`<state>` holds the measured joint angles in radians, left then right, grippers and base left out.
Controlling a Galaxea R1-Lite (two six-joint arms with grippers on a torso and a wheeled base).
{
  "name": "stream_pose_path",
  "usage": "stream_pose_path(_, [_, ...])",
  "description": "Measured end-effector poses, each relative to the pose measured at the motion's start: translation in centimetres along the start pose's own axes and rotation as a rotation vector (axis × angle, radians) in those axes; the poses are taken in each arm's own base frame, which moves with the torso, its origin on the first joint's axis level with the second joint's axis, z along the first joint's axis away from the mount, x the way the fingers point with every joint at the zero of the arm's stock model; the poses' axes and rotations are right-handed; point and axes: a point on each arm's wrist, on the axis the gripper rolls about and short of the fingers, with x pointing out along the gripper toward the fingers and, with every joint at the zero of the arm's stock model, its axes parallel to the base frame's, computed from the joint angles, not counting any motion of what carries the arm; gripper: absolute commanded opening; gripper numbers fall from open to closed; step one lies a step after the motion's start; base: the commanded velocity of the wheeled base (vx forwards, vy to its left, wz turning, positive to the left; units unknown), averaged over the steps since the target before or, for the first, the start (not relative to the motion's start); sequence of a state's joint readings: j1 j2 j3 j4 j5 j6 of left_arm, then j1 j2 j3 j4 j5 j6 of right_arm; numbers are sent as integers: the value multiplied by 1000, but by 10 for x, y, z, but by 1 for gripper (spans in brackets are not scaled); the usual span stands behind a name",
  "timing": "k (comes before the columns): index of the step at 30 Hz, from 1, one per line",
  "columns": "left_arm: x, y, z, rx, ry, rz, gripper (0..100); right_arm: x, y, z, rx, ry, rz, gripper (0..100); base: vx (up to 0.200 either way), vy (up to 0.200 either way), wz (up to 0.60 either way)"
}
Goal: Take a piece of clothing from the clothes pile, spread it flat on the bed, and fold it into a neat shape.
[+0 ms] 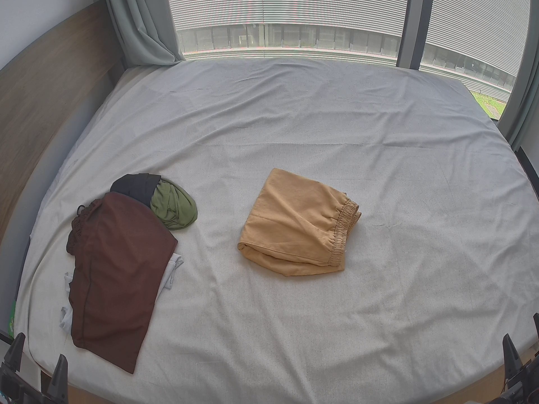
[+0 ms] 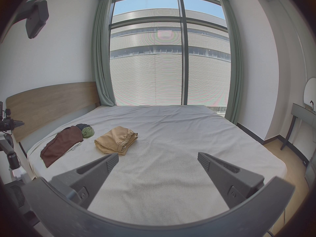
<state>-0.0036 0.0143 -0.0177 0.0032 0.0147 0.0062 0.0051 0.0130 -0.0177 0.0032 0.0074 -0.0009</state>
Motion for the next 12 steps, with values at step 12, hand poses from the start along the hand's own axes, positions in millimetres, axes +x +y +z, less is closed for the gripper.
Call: stream_pose_path(12, [0, 0, 0, -1, 0, 2, 100, 0, 0, 0, 1, 0, 0, 100, 0, 0, 0])
